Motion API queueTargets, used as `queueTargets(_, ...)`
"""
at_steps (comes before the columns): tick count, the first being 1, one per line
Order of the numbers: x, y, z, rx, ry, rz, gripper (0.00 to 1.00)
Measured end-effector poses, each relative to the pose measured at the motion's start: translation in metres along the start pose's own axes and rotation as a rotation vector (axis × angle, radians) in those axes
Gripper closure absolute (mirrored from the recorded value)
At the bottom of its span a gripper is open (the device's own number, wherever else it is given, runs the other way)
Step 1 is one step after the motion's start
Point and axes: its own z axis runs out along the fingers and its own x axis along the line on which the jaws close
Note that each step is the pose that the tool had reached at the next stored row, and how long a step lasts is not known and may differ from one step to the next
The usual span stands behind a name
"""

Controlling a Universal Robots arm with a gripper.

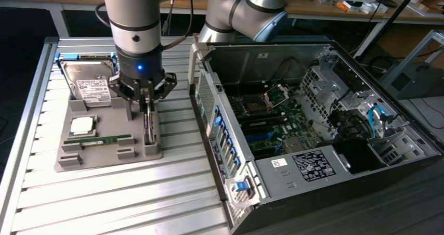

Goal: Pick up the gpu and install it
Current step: 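Pick up the gpu and move the gpu toward the slot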

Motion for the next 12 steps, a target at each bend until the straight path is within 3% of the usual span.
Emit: queueTargets(12,-0.0001,0.0001,-0.0038,0.0000,-0.0001,0.000,0.73)
